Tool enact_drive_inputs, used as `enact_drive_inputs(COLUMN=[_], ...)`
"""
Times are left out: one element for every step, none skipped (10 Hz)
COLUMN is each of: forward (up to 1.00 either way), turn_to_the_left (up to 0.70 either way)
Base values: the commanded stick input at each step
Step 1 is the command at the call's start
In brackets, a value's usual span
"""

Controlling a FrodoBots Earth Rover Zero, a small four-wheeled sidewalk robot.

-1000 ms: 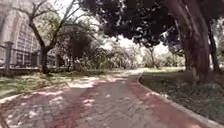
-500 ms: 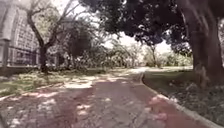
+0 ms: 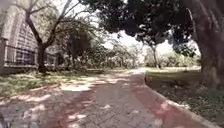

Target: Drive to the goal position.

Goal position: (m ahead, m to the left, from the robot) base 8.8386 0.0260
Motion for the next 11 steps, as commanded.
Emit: enact_drive_inputs(forward=[0.70, 0.70, 0.70, 0.70, 0.70, 0.70, 0.70, 0.70, 0.70, 0.70, 0.70], turn_to_the_left=[0.00, 0.00, 0.00, 0.00, 0.00, 0.00, 0.00, 0.00, 0.00, 0.00, 0.00])
